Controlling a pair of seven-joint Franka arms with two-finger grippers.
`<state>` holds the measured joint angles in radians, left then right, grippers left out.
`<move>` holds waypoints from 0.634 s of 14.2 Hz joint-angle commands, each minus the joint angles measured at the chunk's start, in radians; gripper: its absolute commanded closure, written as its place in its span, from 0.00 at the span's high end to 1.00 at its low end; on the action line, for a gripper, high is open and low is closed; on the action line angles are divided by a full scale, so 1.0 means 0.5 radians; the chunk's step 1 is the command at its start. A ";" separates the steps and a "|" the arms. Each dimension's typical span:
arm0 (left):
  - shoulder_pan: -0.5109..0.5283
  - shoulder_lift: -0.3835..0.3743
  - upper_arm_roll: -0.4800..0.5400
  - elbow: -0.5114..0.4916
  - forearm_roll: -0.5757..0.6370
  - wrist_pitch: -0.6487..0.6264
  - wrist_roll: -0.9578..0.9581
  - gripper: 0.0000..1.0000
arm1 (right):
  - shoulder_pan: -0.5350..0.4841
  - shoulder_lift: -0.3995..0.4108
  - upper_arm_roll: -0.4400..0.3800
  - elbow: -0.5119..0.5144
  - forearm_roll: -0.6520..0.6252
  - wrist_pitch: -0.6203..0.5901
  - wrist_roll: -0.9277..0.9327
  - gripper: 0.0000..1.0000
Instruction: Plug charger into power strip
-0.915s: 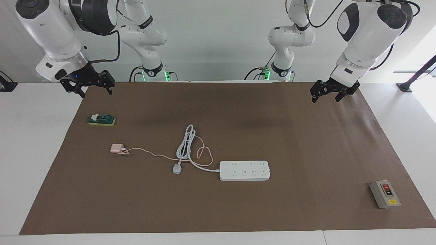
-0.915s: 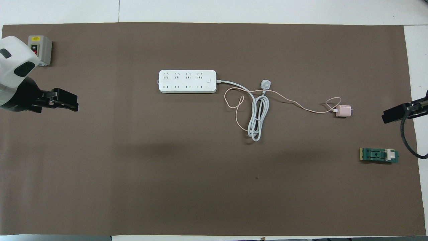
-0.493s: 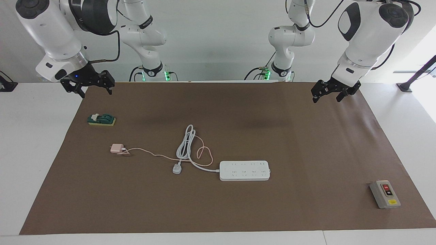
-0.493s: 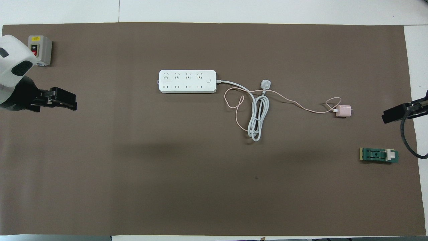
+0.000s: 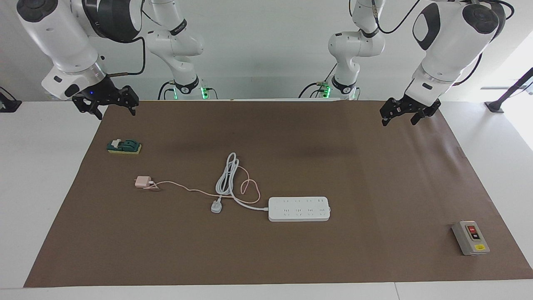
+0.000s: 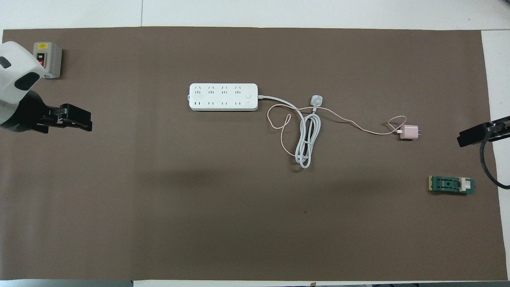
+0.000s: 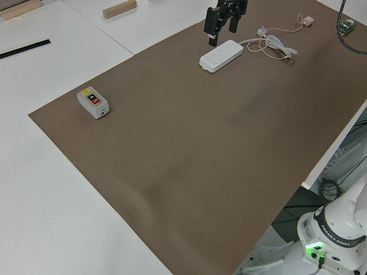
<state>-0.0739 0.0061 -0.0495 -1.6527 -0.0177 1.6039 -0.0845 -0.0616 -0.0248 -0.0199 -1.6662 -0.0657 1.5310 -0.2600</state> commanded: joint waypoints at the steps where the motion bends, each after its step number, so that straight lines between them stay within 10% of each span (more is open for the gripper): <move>1: -0.009 0.006 0.016 0.029 -0.020 0.004 0.028 1.00 | -0.018 -0.021 0.003 -0.015 0.009 -0.006 0.041 1.00; 9: -0.024 0.012 0.013 0.023 -0.023 -0.002 0.025 1.00 | -0.315 0.120 -0.006 -0.110 0.274 0.092 0.617 1.00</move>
<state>-0.0743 0.0061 -0.0511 -1.6527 -0.0177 1.6040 -0.0844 -0.1656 -0.0044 -0.0273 -1.7046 0.0001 1.5522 -0.0324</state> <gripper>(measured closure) 0.000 0.000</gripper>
